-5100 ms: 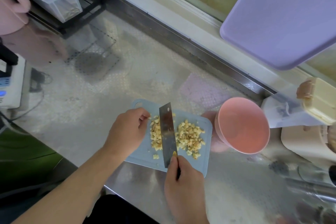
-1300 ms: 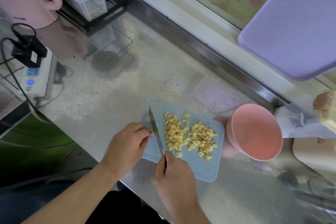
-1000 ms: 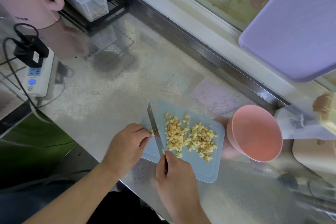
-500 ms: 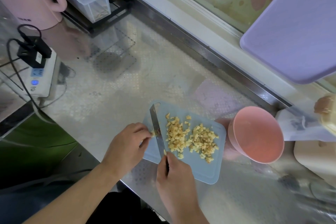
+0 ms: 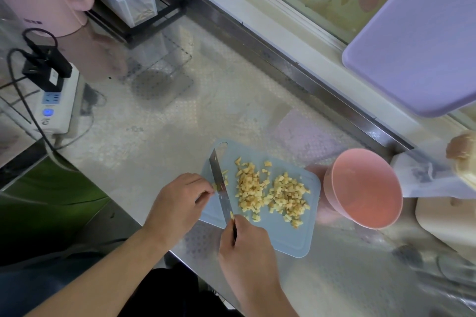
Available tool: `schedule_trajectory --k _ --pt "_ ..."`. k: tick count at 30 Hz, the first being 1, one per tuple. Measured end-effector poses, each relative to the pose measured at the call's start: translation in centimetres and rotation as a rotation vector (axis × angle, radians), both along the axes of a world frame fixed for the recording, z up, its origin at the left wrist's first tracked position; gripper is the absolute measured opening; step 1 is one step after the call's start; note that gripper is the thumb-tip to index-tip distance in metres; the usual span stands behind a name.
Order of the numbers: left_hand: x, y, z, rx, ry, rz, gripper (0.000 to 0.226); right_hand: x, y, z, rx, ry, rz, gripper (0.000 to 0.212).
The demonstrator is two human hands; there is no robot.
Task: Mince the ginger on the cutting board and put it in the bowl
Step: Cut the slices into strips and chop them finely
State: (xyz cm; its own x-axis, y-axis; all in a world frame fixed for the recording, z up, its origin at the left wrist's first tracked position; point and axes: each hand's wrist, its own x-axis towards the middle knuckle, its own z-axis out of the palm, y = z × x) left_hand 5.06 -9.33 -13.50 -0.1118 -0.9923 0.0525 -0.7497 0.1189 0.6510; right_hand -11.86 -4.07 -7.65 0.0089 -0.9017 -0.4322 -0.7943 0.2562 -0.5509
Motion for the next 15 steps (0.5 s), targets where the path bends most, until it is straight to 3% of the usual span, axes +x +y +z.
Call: schedule_trajectory --k 15 --pt "0.7 0.3 0.5 0.119 0.030 0.004 0.011 0.0 0.3 0.3 -0.072 -0.059 -0.022 0.037"
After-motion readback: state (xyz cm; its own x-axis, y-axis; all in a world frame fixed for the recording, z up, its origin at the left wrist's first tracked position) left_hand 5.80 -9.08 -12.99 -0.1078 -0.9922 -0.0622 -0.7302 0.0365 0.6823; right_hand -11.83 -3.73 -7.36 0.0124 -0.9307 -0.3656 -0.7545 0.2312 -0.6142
